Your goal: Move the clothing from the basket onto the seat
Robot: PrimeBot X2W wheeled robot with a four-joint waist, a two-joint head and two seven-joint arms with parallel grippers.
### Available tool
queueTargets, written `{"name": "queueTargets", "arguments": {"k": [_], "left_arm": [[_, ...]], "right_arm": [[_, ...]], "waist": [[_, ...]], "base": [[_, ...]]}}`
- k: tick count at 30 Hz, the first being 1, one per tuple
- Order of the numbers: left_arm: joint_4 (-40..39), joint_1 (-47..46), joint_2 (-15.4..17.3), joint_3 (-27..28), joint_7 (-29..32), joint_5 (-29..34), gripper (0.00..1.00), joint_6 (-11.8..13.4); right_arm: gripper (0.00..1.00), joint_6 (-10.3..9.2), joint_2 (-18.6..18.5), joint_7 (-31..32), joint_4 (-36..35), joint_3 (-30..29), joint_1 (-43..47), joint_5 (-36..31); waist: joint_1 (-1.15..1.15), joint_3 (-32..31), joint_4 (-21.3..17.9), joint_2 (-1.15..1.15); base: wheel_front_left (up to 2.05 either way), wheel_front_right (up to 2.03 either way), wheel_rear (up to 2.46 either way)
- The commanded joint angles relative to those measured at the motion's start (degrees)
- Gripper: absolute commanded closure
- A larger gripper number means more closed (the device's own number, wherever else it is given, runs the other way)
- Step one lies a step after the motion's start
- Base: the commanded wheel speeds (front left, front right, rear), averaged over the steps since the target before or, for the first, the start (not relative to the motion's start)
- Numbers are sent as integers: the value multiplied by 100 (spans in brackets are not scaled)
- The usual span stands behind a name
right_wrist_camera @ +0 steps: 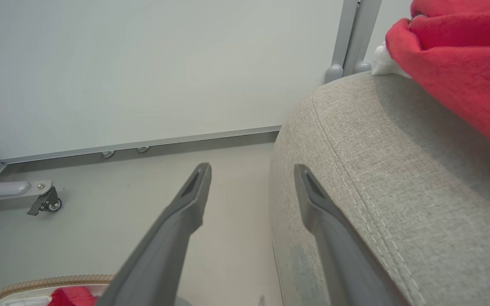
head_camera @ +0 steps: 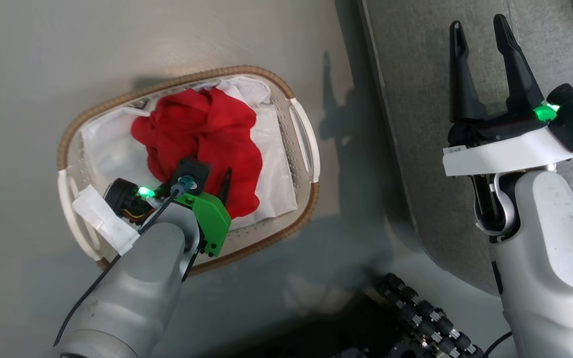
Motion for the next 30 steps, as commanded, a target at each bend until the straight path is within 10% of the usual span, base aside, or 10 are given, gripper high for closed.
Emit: {"name": "queueTargets", "arguments": {"k": [1, 7, 8, 10, 30], "left_arm": [[21, -121, 63, 28, 0, 52, 0, 36], [256, -236, 80, 33, 40, 5, 6, 85], [294, -259, 79, 31, 41, -9, 49, 81], [342, -270, 78, 26, 50, -35, 100, 77], [-897, 301, 38, 20, -2, 28, 100, -66]], "right_arm": [[0, -8, -5, -28, -32, 25, -85, 31], [0, -7, -6, -28, -94, 76, -160, 55], [0, -8, -6, -27, -113, 79, -169, 41], [0, -8, -7, -27, -128, 68, -157, 15], [0, -8, -9, -28, 258, -140, 161, -614]], "waist": [[-1, 380, -269, 0], [-1, 485, -311, 0], [-1, 493, -312, 0], [-1, 492, -307, 0], [-1, -703, 337, 0]], "base": [[0, 0, 0], [0, 0, 0], [0, 0, 0], [0, 0, 0], [0, 0, 0]]}}
